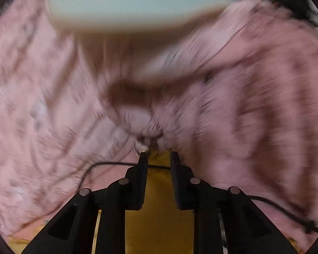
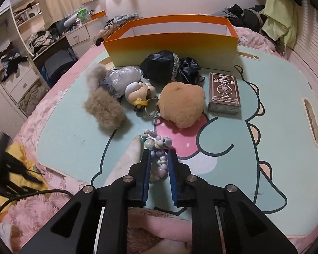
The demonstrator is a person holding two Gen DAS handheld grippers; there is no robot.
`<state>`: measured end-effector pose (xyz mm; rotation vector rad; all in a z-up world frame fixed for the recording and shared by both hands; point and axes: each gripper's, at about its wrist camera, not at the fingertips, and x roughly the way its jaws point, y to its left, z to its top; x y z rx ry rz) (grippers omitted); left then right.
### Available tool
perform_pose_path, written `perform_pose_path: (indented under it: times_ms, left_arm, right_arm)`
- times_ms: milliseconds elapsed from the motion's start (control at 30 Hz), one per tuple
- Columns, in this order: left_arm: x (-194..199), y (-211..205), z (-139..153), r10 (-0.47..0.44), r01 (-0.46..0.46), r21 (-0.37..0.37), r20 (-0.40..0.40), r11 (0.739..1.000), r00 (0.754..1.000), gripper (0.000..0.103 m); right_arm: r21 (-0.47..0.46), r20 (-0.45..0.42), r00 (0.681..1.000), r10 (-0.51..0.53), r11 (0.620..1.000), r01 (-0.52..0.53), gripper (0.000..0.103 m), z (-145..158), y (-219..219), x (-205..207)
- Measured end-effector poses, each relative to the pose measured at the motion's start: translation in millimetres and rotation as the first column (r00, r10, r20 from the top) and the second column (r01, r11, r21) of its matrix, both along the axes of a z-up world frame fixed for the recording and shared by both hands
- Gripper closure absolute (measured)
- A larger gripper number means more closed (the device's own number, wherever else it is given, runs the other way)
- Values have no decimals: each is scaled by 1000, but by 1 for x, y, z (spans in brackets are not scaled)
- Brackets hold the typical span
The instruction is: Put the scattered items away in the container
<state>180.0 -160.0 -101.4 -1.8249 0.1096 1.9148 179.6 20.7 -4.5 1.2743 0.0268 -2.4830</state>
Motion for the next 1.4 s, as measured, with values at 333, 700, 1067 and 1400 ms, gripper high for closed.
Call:
perform_pose_path:
  times_ms: [333,700,1067,1400]
  left_arm:
    - [-3,11,-34,34,-36,-52,-31,998,999,63]
    - [-14,24,-47,41,-45,-181,-23,982,999,68]
    - [-17,29,-41,36,-43,-208,-34,977,999,70]
    - [-18,19,26,43,-71,-197,-143,978,989,70]
  right_arm:
    - [-18,22,1000,-6,1000,6,86,-4,4,0]
    - [-36,36,999,-7,999,8,86,-5,5,-2]
    - [-45,44,999,-9,999,11,86,-6,4,-2]
    - [-54,52,999,-15,998,18,86,-5,5,-1]
